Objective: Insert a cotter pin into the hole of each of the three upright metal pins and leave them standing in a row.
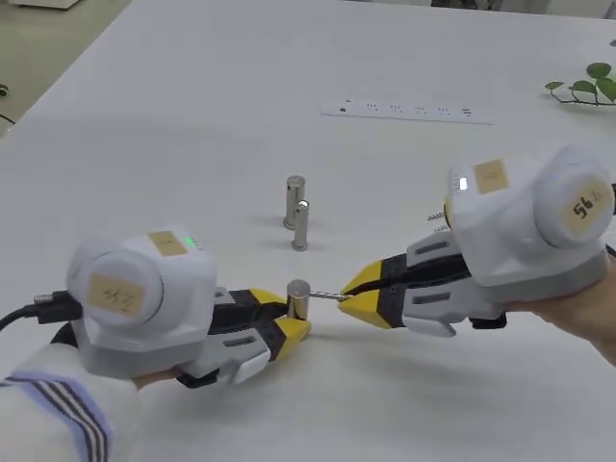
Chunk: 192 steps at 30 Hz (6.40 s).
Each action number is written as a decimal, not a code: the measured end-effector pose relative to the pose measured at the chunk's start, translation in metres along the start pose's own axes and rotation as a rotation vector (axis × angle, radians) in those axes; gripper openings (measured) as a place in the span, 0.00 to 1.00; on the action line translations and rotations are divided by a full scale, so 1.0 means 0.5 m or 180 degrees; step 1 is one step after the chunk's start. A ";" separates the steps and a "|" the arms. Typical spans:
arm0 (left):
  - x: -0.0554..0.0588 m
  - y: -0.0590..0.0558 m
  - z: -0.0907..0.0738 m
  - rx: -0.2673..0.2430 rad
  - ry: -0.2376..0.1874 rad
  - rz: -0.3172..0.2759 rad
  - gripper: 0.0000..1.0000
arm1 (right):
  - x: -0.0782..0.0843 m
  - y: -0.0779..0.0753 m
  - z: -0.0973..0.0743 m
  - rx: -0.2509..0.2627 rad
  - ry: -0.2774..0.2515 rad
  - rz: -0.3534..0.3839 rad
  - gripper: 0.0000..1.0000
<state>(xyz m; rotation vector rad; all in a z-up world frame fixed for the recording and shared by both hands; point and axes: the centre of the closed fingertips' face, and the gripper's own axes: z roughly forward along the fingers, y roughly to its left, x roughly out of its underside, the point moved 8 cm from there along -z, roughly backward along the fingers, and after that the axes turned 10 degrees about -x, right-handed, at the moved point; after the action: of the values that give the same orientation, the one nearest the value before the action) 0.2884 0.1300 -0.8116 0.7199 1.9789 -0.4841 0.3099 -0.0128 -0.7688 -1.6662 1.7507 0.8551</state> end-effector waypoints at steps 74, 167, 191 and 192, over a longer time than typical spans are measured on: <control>0.006 -0.009 0.001 -0.0136 0.0029 0.0083 0.11 | -0.010 0.005 0.018 0.0070 -0.0426 0.0276 0.21; -0.050 0.034 0.051 -0.0498 -0.0218 0.0001 0.11 | 0.067 0.080 -0.098 0.0631 -0.0532 0.1021 0.98; -0.024 0.024 0.003 -0.0213 -0.0201 -0.0300 0.50 | 0.077 0.088 -0.098 0.0665 -0.0404 0.0993 1.00; -0.023 0.025 -0.002 -0.0210 -0.0189 -0.0284 0.52 | 0.077 0.090 -0.098 0.0652 -0.0417 0.1001 1.00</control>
<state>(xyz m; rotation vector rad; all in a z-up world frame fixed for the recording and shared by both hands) 0.3003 0.1365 -0.8017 0.5719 1.9678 -0.4855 0.2640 -0.0742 -0.7647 -1.1966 1.9643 0.8659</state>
